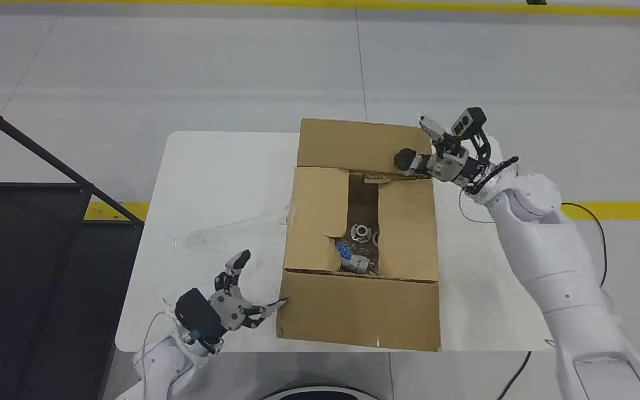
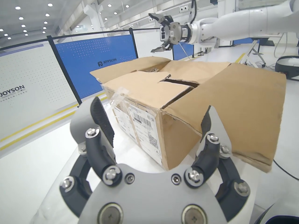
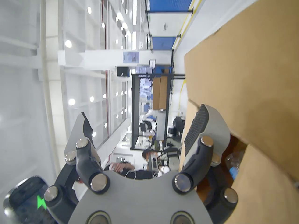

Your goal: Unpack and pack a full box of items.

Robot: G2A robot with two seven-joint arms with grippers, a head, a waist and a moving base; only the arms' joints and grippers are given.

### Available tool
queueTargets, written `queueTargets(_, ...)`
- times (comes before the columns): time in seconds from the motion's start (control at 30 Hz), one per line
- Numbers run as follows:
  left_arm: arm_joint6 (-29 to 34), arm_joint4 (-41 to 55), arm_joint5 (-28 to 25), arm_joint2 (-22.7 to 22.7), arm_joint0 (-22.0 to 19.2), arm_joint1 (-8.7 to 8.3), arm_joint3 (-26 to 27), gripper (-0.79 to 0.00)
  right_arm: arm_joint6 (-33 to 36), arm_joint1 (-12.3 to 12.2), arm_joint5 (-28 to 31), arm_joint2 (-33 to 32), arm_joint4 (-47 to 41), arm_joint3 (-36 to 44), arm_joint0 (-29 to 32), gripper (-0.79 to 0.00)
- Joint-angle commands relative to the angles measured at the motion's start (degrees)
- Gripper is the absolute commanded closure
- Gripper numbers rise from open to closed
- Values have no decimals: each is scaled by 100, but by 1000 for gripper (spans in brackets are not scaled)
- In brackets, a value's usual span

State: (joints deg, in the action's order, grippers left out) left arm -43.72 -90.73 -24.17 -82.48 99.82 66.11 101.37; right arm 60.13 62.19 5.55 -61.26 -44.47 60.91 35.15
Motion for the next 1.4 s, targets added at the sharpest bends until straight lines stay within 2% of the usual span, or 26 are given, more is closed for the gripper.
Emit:
queueTargets(0.0,-35,351,-7,-50,-6,8,-62,-785,409,-50,-274,0,194,322,134,-785)
queueTargets(0.13,71,1014,131,-121,-117,39,-254,-785,599,-136,-644,49,816,959,417,-785)
queueTargets(0.37,168,1677,381,-143,-246,89,-508,-785,-5,-178,-846,121,1444,1774,900,-785)
queueTargets(0.6,56,1841,328,-316,-181,86,-520,-785,-728,-89,-774,411,1883,2025,990,-785)
queueTargets(0.83,-84,1843,210,-499,-12,70,-486,-785,-1120,109,-627,883,1971,1795,780,-785)
queueTargets(1.03,-175,1659,90,-530,69,60,-461,-785,-1055,245,-371,966,1506,1641,606,-785)
queueTargets(1.37,-272,1592,19,-530,79,63,-538,-785,-1154,364,-378,1023,1398,2246,493,-785)
